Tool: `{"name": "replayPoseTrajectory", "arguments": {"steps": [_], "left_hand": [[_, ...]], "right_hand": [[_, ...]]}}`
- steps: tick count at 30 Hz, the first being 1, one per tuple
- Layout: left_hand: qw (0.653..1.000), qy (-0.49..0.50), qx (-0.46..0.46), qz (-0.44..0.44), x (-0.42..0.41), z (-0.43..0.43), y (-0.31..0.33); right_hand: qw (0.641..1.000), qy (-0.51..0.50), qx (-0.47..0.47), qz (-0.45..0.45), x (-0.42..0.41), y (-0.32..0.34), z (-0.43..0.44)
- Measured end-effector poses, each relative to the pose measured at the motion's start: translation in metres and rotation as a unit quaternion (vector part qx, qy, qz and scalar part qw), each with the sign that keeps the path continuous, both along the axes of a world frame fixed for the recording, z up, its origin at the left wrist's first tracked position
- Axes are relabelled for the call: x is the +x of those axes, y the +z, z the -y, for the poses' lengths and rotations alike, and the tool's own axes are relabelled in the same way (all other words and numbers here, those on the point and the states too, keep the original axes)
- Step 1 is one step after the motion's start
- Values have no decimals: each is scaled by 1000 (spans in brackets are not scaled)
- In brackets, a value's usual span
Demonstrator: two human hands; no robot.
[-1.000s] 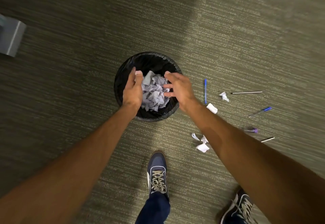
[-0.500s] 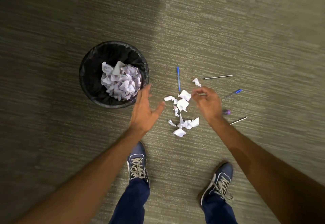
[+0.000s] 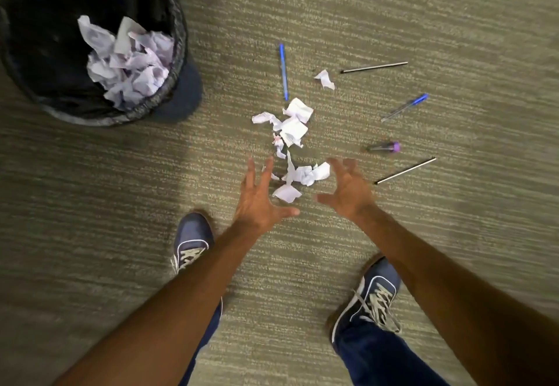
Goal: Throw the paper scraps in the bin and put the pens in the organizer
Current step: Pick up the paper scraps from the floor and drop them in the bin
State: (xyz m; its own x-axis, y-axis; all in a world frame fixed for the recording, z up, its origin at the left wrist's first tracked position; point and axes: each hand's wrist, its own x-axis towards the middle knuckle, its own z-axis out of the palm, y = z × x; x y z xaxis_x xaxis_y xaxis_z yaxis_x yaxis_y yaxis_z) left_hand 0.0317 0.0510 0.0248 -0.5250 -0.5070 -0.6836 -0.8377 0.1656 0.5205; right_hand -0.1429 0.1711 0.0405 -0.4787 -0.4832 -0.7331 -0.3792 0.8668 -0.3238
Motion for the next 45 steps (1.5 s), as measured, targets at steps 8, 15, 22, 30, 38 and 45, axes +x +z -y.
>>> {"name": "replayPoseTrajectory", "arguments": {"steps": [8, 15, 22, 30, 38, 45], "left_hand": [[989, -62, -94, 97, -27, -20, -78], [988, -25, -147, 28, -25, -9, -97], [994, 0, -107, 18, -25, 6, -94], [990, 116, -57, -57, -24, 18, -49], [913, 350, 140, -157, -16, 58, 38], [843, 433, 192, -255, -6, 115, 126]], "right_hand": [[966, 233, -58, -96, 13, -74, 10], [905, 383, -88, -164, 17, -105, 23], [932, 322, -119, -116, 8, -108, 12], [960, -202, -174, 90, -9, -55, 13], [743, -497, -262, 364, -13, 56, 45], [704, -464, -325, 428, -4, 143, 116]]}}
